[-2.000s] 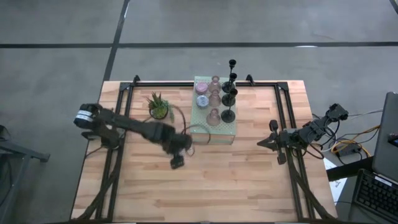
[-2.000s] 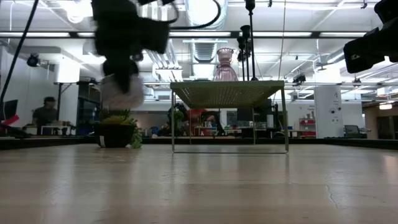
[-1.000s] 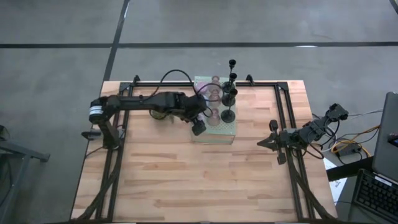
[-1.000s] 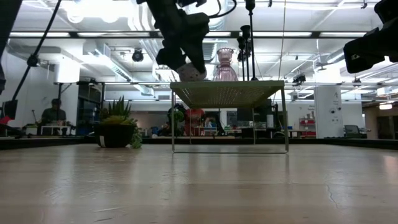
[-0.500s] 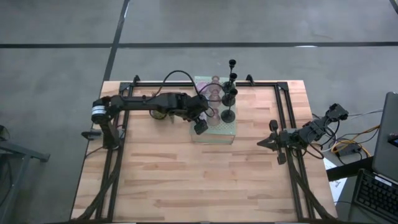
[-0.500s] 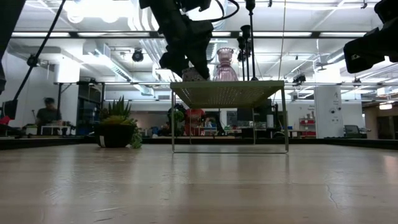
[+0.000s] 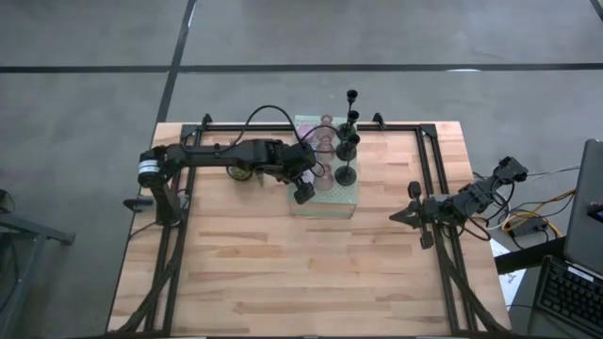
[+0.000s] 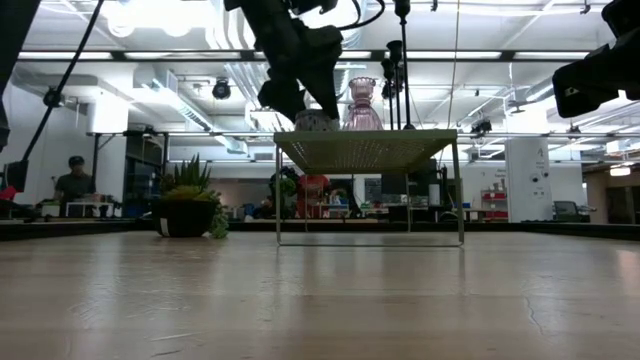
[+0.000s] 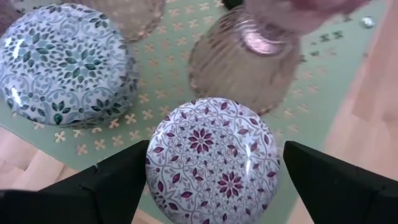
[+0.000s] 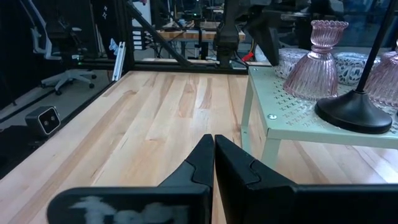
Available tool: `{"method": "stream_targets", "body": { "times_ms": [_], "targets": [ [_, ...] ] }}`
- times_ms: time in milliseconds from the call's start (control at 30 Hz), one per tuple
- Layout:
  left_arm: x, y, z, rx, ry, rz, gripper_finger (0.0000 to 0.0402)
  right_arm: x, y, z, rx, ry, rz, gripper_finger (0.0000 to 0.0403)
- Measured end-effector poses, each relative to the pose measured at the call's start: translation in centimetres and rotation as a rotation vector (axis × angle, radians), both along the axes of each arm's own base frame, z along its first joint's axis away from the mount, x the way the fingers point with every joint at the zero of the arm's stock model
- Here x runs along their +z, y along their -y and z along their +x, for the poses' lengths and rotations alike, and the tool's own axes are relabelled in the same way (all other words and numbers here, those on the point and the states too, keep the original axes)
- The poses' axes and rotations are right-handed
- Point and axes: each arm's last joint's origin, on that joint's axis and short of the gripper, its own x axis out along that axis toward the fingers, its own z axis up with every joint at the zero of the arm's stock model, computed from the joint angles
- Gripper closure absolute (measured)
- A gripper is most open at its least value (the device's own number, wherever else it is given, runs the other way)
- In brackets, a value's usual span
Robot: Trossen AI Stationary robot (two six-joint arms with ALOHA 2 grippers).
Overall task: Pick & Place candle stick holders
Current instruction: Put the red scented candle on the shelf
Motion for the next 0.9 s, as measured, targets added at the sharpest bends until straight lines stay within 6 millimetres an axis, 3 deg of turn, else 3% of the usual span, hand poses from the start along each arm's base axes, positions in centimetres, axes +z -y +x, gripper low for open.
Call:
{"method": "stream_targets", "body": {
  "times_ms": [300,633,900],
  "targets": [
    [0.9,0.2,-0.3,-0.022,-0.015,-0.064,0.0041,0.0,0.0,0.0,0.001,0.0,-0.004,0.0394],
    [1.9,0.0,-0.5,0.002,-0.016,0.008,0.011,0.0,0.0,0.0,0.0,0.0,0.0,0.0394],
    [2.9,0.3,-0.4,-0.009,0.019,-0.019,0.0103,0.0,0.0,0.0,0.0,0.0,-0.002,0.0394]
  ]
}}
